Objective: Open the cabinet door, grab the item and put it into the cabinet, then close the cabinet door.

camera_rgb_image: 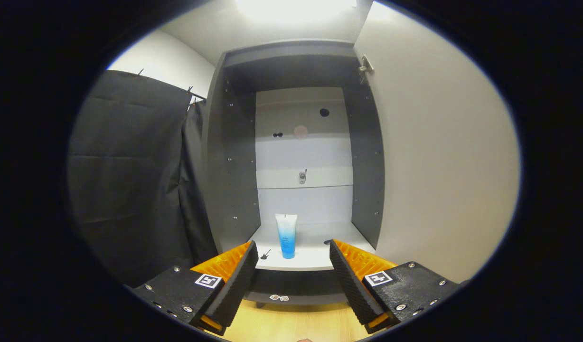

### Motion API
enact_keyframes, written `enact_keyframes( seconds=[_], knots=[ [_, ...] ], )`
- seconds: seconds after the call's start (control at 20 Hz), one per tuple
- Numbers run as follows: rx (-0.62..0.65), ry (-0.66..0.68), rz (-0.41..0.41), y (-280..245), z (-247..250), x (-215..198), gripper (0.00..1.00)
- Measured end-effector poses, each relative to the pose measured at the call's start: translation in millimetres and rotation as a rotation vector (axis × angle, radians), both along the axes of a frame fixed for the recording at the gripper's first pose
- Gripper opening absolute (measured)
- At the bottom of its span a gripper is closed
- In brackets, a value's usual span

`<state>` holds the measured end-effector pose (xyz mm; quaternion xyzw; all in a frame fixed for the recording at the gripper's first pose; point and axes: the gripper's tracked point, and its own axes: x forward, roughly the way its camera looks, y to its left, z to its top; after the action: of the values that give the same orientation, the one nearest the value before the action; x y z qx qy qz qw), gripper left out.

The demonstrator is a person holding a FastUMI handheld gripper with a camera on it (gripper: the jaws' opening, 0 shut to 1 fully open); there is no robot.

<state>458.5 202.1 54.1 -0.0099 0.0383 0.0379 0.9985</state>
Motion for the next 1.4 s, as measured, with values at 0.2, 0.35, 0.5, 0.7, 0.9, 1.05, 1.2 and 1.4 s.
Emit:
enact_keyframes(
  seconds=[0.2, 0.35, 0.5, 0.7, 0.9, 1.05, 1.2, 1.4],
  knots=[
    [0.016, -0.017, -0.001, -15, 5, -54, 0.94],
    [0.024, -0.021, -0.002, -27, 1, -93, 0.94],
    [0.006, -0.019, 0.002, -37, -3, -126, 0.94],
    [-0.011, -0.035, -0.009, -54, 1, -163, 0.94],
    [-0.017, -0.052, -0.045, -78, 6, -188, 0.93],
    [-0.018, -0.058, -0.097, -108, 11, -203, 0.94],
    [-0.002, -0.08, -0.17, -146, 23, -217, 0.94],
    [0.011, -0.13, -0.333, -211, 43, -229, 0.93]
  ],
)
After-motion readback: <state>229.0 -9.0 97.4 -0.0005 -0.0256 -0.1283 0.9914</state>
